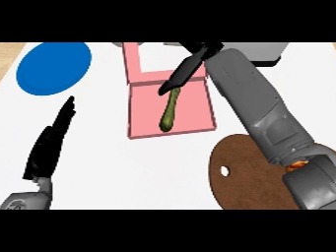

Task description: Pick the squash from the cutting board and place it in the cardboard box

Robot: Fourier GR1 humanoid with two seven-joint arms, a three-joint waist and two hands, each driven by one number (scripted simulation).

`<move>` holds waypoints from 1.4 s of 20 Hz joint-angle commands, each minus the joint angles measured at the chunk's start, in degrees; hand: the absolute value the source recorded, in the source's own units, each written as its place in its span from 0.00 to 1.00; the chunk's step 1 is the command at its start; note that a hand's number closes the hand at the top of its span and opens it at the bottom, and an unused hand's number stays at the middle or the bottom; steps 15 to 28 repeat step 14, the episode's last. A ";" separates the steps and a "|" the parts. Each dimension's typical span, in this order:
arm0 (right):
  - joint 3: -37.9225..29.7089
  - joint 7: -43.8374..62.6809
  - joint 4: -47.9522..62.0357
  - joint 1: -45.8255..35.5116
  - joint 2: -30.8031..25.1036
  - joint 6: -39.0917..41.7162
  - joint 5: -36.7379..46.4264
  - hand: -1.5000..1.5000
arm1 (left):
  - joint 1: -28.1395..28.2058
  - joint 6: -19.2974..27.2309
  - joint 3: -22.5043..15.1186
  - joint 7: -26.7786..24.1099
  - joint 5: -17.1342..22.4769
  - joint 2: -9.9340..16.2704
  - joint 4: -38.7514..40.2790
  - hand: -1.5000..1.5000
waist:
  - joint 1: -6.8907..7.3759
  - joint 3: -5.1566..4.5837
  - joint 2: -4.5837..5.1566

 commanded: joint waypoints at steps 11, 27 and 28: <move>-7.78 1.80 5.42 -1.23 -18.18 7.27 -5.65 0.00 | -1.81 -0.49 -1.47 0.60 -0.29 -0.80 -1.65 0.50 | 3.23 0.20 2.25; -6.86 1.22 5.09 -1.35 -21.12 10.70 -4.60 0.00 | -3.15 -1.08 -1.69 0.29 -0.22 -0.60 -1.27 0.50 | 3.65 0.25 2.83; -6.86 1.22 5.09 -1.35 -21.12 10.70 -4.60 0.00 | -3.15 -1.08 -1.69 0.29 -0.22 -0.60 -1.27 0.50 | 3.65 0.25 2.83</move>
